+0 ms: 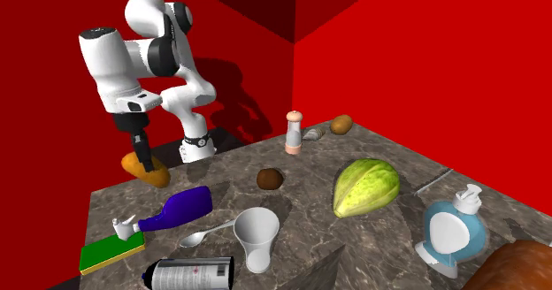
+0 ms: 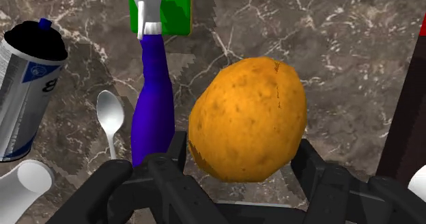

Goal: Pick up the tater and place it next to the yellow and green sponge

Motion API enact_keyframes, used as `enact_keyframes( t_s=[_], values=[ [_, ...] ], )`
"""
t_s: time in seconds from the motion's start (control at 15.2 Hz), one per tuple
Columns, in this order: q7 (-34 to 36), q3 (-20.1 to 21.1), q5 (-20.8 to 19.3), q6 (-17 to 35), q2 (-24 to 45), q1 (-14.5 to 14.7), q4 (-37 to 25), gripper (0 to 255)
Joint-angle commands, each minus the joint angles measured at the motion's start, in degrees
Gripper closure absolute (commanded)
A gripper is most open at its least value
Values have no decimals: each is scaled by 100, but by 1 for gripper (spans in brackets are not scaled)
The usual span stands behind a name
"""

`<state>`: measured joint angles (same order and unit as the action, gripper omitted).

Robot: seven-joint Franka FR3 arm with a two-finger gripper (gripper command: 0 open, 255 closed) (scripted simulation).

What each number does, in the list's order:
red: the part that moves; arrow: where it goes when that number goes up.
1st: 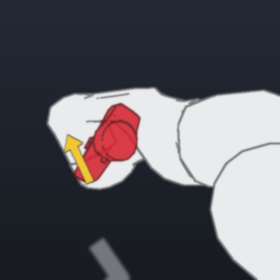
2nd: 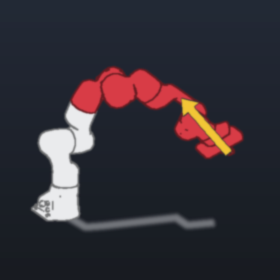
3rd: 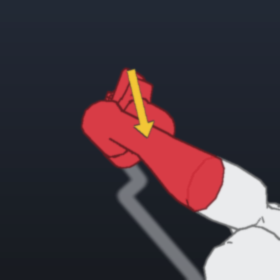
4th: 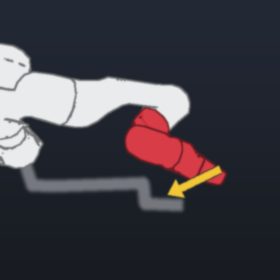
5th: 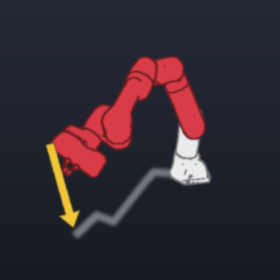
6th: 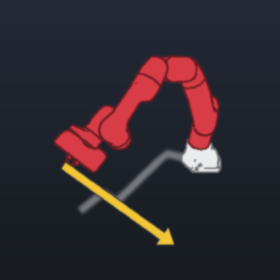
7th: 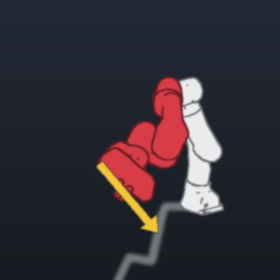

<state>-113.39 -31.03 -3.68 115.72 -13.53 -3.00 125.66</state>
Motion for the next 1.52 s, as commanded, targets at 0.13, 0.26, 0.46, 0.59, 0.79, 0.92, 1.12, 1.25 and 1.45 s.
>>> enact_keyframes(
  t_s=[0.13, 0.26, 0.46, 0.59, 0.79, 0.92, 1.12, 1.25, 1.45],
  values=[
    [-714, -441, 137, -60, 342, -177, -361, 255],
    [-915, -563, 210, -4, 477, -220, -416, 255],
    [-964, -590, 259, 227, 558, -220, -251, 255],
    [-1002, -609, 298, 380, 619, -219, -148, 255],
    [-1066, -638, 368, 611, 724, -215, -1, 255],
    [-1115, -656, 423, 764, 802, -212, 90, 255],
    [-1198, -682, 520, 993, 931, -208, 218, 255],
    [-1260, -697, 595, 1145, 1025, -205, 297, 255],
    [-1365, -714, 724, 1371, 1178, -201, 406, 255]
  ],
)
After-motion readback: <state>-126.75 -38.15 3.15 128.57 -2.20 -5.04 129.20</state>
